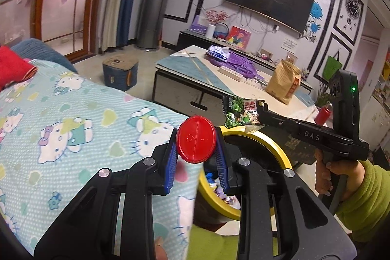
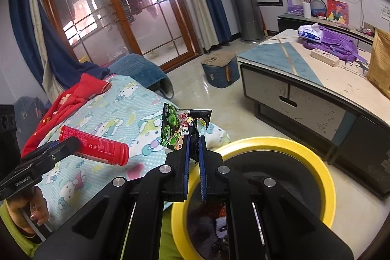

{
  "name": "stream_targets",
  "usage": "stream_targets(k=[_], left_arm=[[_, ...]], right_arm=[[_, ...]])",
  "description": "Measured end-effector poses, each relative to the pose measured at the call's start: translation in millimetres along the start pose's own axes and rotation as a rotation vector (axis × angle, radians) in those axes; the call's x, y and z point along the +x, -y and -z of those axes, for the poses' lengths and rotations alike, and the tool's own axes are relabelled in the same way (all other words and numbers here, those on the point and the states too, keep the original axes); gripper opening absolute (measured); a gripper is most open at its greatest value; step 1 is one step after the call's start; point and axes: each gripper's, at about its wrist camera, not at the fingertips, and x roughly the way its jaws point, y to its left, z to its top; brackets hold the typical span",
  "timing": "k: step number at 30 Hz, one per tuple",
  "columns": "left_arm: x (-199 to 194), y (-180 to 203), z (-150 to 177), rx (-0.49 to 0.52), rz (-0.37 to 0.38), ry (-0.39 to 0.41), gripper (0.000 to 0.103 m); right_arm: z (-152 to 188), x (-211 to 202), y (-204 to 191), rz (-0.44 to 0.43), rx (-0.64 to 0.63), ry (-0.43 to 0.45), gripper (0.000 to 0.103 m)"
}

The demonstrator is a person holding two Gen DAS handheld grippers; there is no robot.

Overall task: Collect trash
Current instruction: 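Carry the red candy tube and green snack packet over the yellow bin with both grippers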

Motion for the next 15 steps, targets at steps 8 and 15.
stream_targets(k=[8,15], left_arm=[[14.9,26.2,3.6,0.052,0.040,-0.026,0.021],[37.2,49.4,17.1,0.082,0.086,-0.076,0.021]], right_arm=[[7.7,-15.8,17.5,0.053,0.004,-0.018,0.007],[28.2,-18.8,41.6,0.103,0.040,-0.114,0.007]])
